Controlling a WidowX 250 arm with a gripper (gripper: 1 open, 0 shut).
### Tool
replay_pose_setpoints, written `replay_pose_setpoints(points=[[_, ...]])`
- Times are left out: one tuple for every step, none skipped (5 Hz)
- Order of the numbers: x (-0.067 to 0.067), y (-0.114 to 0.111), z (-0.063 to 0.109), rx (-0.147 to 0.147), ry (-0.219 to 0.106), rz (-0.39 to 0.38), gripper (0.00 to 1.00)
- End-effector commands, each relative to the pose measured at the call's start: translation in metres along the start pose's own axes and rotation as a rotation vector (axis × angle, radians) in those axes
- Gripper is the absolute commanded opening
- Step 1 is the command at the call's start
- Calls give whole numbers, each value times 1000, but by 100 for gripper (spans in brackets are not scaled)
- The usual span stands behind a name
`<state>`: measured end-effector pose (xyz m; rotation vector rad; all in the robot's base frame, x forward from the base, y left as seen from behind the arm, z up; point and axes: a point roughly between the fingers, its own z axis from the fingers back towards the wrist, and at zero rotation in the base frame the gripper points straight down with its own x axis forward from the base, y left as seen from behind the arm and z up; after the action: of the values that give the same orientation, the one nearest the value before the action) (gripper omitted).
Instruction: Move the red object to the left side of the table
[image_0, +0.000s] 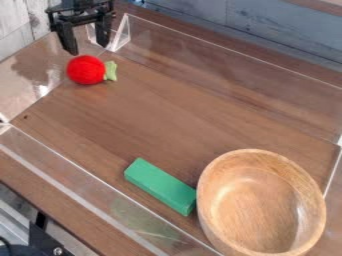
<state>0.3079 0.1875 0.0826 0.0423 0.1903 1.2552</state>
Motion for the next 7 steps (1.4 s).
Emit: replay_pose_setpoints(points=[[-7,1,46,-46,-69,-44,100],[-9,2,57,-33,-58,-80,100],[-3,3,47,-5,-52,-109,100],[5,3,35,25,-47,-134,100],[10,5,33,49,-33,-126,0],[14,6,34,63,-28,-123,100],[18,9,31,72,-14,-69,100]])
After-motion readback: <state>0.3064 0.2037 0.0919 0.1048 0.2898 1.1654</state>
